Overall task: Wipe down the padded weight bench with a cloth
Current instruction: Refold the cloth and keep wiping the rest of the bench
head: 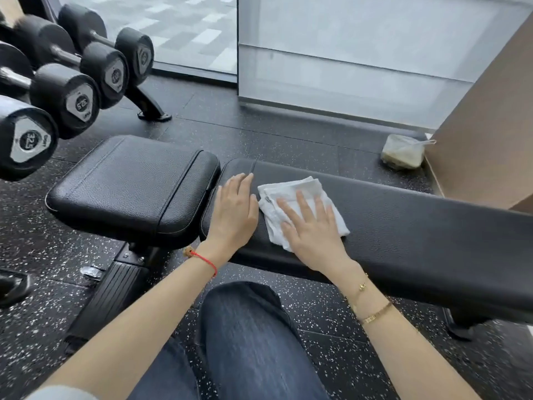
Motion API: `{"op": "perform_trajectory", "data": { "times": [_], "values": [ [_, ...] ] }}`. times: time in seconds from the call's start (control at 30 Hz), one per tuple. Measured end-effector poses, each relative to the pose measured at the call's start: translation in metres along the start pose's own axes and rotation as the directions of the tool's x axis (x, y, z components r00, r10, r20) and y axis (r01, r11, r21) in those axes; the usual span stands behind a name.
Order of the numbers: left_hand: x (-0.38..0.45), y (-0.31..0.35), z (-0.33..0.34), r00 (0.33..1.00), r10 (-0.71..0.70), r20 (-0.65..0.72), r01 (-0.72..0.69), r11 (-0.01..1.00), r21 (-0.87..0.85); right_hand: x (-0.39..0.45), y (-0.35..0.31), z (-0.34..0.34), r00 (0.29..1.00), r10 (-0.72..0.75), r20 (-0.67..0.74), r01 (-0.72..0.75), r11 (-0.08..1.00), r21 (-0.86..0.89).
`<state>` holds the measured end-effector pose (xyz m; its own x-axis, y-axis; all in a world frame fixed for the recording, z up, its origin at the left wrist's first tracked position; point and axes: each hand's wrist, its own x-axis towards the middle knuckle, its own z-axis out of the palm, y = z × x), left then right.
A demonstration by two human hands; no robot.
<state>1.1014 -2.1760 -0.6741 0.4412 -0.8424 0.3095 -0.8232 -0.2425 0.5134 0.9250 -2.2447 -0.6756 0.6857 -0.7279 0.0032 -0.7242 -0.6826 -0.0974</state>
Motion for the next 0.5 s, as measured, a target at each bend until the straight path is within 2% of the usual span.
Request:
{"op": "perform_trajectory", "data": {
  "times": [0.13, 0.23, 0.3, 0.43, 0.5],
  "values": [
    [0.001, 0.008, 0.015, 0.998, -0.004, 0.064, -0.001, 0.996, 0.084, 0.028, 0.019, -0.007, 0.986, 0.168, 0.020, -0.169, 0.986, 0.019],
    [0.000, 0.007, 0.021, 0.999, 0.008, 0.034, -0.013, 0.989, 0.145, 0.049, 0.010, -0.007, 0.974, 0.226, 0.016, -0.227, 0.973, 0.034],
    [0.001, 0.005, 0.021, 1.000, 0.011, 0.015, -0.013, 0.988, 0.155, 0.042, 0.007, -0.006, 0.978, 0.208, 0.019, -0.209, 0.977, 0.039],
    [-0.001, 0.004, 0.021, 1.000, 0.021, 0.011, -0.023, 0.986, 0.168, -0.006, 0.012, -0.002, 0.997, 0.067, -0.029, -0.067, 0.998, 0.024],
    [-0.001, 0.003, 0.021, 1.000, 0.024, 0.010, -0.026, 0.984, 0.176, -0.025, 0.034, -0.003, 0.997, 0.072, -0.016, -0.072, 0.997, 0.021]
  ]
}}
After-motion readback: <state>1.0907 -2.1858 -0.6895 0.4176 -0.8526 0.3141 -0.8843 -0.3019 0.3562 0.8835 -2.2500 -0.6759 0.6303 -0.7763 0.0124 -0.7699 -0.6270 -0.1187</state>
